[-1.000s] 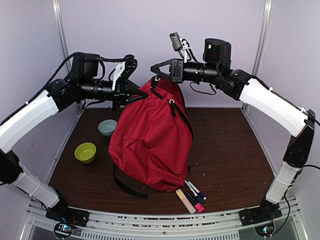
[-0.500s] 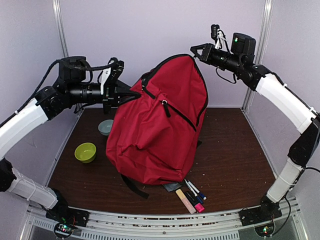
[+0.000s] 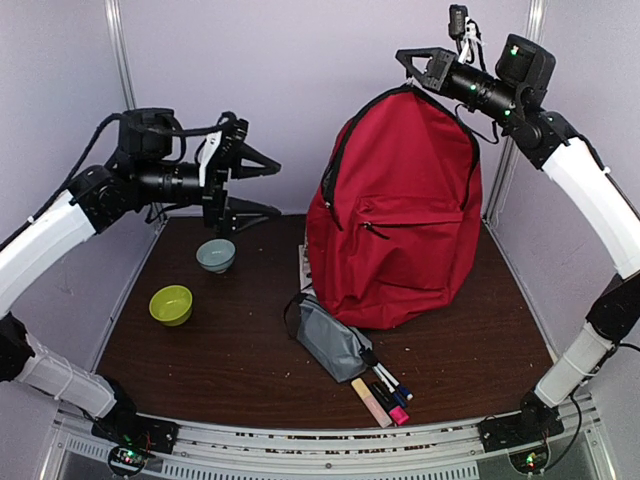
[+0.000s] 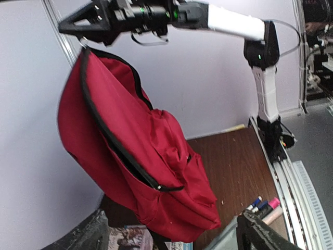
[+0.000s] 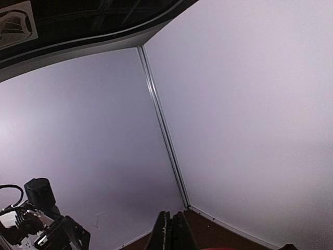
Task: Pack the student bag
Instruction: Unzip the largest pocket of the student bag.
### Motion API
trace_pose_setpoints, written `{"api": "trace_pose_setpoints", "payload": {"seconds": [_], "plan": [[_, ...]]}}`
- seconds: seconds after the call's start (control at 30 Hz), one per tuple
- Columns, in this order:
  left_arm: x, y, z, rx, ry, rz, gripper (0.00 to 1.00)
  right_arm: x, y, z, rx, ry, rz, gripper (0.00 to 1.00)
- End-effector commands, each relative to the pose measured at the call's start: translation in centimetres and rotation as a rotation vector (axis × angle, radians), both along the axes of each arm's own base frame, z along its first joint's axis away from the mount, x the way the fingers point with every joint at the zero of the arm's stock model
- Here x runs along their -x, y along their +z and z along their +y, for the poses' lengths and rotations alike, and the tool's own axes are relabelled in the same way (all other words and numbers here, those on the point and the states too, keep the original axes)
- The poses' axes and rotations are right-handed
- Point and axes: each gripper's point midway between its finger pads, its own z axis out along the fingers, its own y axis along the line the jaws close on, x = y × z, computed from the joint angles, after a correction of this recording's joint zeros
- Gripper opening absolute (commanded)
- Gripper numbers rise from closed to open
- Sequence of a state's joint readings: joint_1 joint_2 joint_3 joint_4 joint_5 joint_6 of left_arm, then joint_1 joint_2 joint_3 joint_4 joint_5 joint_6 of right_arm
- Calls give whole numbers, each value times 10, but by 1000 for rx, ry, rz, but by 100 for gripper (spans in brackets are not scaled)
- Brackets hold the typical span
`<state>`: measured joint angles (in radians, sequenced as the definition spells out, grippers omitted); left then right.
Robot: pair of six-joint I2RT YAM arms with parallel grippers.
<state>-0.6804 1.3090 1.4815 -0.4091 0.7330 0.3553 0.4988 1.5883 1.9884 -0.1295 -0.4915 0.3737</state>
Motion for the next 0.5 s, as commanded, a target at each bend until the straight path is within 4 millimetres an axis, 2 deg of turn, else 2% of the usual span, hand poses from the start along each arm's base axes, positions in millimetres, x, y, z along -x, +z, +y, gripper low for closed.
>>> {"api": "trace_pose_setpoints", "payload": {"seconds": [0.0,0.07,0.17,0.37,0.47], "plan": [[-10,84,6,177,75,-29,84,58,68,0,-85,177,-221,0],[-40,88,-6,187,148,66,81,62,59,10,-68,246,-214,0],[-80,94,-21,205,248,124,79,58,36,20,-38,279,-170,0],[-124,106,-52,279,262,164,81,45,11,25,15,241,-148,0],[-142,97,-62,280,299,168,73,37,-3,30,45,242,-118,0]]}}
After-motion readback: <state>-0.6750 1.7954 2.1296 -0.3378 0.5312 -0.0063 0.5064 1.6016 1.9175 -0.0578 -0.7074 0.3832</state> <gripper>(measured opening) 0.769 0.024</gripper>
